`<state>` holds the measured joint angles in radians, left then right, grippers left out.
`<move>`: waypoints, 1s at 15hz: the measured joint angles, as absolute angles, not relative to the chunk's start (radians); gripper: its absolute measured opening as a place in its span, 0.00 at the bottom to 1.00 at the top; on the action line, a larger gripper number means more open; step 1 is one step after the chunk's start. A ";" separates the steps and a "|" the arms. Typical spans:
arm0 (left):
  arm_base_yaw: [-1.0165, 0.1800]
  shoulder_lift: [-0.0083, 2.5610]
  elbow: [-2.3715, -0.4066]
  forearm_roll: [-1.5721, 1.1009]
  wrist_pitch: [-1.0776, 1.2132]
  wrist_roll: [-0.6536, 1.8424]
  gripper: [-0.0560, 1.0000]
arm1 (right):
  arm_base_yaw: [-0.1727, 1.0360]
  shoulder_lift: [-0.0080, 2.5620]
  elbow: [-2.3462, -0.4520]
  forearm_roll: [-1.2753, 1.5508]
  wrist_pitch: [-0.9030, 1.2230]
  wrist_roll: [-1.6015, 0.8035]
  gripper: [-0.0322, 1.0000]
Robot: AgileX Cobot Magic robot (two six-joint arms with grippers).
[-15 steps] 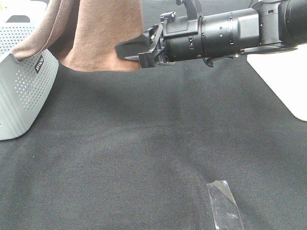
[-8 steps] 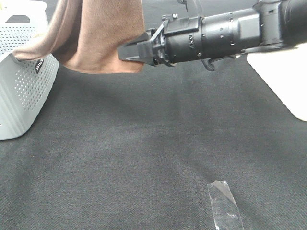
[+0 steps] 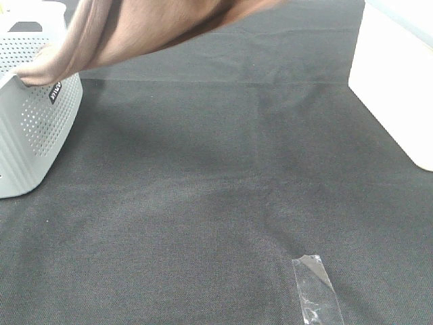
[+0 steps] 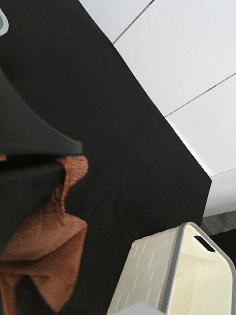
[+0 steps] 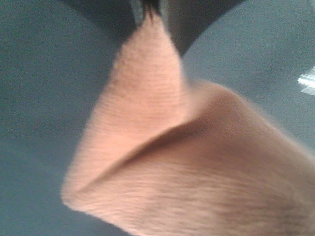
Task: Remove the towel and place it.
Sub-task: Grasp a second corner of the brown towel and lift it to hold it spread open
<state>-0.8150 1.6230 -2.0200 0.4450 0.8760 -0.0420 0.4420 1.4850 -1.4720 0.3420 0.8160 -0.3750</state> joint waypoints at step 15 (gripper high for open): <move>-0.495 1.736 -2.020 0.423 0.304 0.102 0.05 | 0.442 1.737 -2.131 -0.361 0.760 -0.061 0.04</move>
<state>-0.4950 1.7360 -2.0200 0.4230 0.3040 0.1020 0.4420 1.7370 -2.1310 -0.3610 0.7600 -0.0610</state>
